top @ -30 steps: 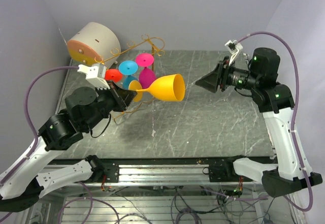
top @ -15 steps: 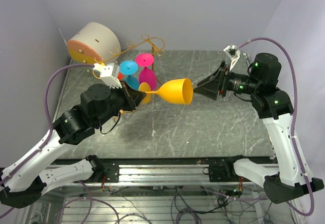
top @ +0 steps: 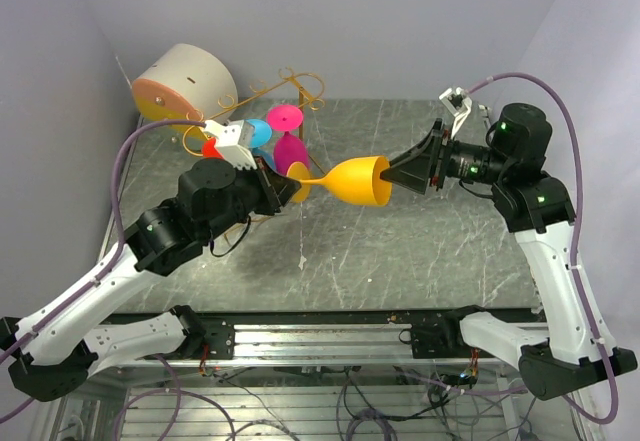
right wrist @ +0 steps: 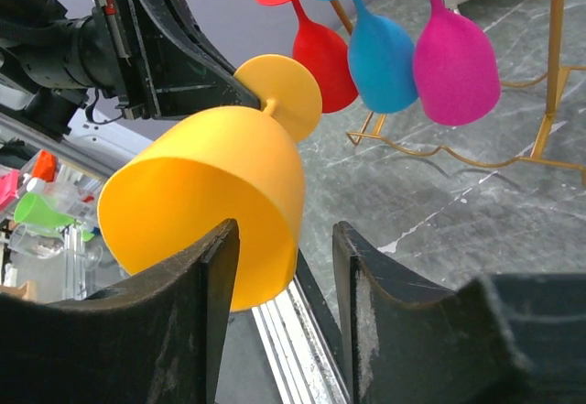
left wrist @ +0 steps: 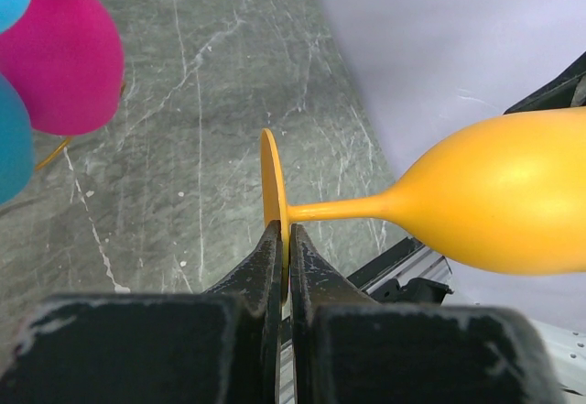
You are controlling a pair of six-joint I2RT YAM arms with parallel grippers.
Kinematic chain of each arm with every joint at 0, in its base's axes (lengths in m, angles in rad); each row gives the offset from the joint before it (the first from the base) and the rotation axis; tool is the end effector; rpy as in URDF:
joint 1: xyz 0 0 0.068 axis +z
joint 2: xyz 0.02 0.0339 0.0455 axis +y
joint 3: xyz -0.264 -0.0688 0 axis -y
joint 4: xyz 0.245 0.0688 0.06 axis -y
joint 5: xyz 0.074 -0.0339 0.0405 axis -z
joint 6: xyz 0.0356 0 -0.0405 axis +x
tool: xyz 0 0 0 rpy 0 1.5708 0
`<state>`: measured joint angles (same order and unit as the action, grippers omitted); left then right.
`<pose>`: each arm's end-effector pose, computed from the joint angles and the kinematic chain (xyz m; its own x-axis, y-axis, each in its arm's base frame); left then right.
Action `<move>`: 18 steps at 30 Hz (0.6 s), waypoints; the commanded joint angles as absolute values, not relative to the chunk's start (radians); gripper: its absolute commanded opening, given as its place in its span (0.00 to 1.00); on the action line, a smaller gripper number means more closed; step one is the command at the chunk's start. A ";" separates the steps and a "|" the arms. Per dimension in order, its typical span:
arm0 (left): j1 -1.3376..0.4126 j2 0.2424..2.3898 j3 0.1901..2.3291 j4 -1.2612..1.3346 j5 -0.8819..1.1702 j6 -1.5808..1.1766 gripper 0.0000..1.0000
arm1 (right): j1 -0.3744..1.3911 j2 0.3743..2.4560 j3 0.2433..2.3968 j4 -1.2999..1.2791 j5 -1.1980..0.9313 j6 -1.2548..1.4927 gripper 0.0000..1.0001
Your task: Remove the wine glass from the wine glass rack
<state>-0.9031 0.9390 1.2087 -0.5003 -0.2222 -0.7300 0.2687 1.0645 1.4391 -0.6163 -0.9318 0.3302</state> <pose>0.1239 -0.1444 0.4248 -0.5277 -0.3814 -0.7590 0.3774 0.6953 -0.6117 0.1761 0.0781 0.4671 -0.5133 0.0592 -0.8562 -0.7858 0.3688 0.4966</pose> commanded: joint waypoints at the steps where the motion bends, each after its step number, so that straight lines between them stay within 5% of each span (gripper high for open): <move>1: -0.907 0.956 1.237 -0.424 -0.189 -0.732 0.07 | 0.272 1.086 1.441 -0.613 -0.917 0.334 0.40; 8: -0.906 0.965 1.242 -0.413 -0.184 -0.730 0.07 | 0.272 1.105 1.452 -0.617 -0.871 0.342 0.00; 11: -0.906 0.965 1.246 -0.423 -0.194 -0.726 0.12 | 0.272 1.125 1.490 -0.653 -0.794 0.340 0.00; 15: -0.905 0.959 1.257 -0.466 -0.238 -0.717 0.37 | 0.271 1.157 1.599 -0.751 -0.629 0.306 0.00; 18: -0.906 0.947 1.260 -0.511 -0.286 -0.709 0.47 | 0.272 1.184 1.699 -0.834 -0.516 0.279 0.00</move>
